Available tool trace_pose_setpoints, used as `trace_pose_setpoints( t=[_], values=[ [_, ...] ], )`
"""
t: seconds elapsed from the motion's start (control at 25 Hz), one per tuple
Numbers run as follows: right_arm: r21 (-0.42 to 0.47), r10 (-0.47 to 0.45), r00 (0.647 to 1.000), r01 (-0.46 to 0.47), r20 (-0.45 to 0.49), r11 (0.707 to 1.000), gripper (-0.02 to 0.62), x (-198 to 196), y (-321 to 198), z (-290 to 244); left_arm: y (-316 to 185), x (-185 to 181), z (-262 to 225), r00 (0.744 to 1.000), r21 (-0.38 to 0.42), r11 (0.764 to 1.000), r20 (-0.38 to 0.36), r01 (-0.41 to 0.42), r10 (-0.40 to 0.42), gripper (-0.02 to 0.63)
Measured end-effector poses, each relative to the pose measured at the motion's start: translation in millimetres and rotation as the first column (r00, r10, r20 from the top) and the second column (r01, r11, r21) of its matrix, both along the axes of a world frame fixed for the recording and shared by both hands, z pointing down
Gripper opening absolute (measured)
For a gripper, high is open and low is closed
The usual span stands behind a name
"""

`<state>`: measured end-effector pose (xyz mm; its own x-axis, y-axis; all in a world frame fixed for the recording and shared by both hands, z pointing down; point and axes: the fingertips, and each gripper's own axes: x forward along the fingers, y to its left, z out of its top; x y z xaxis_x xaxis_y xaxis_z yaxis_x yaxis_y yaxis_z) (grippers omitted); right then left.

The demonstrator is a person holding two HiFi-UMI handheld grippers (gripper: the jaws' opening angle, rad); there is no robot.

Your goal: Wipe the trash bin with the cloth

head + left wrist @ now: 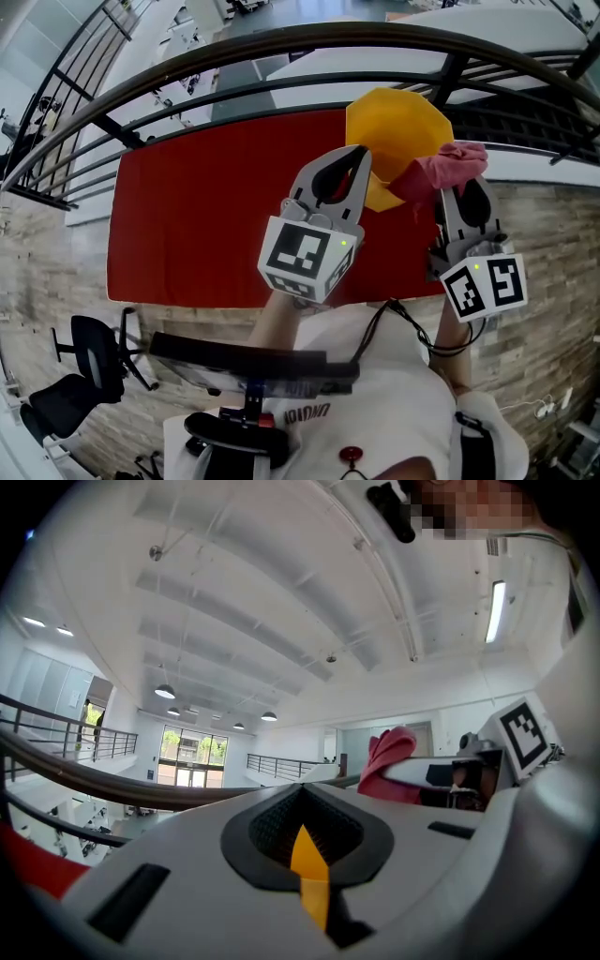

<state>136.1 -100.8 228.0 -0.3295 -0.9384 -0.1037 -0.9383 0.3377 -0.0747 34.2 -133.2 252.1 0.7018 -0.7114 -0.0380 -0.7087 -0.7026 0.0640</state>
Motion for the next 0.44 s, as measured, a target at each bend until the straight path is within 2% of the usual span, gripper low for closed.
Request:
trace_pose_setpoints(
  t=[0.44],
  values=[
    [0.001, -0.005, 1.0, 0.005, -0.004, 1.0, 0.098, -4.4, -1.9, -1.9, 4.0, 2.6, -1.2, 1.0, 0.008, 1.0, 0.001, -0.02, 0.02, 0.003]
  ],
)
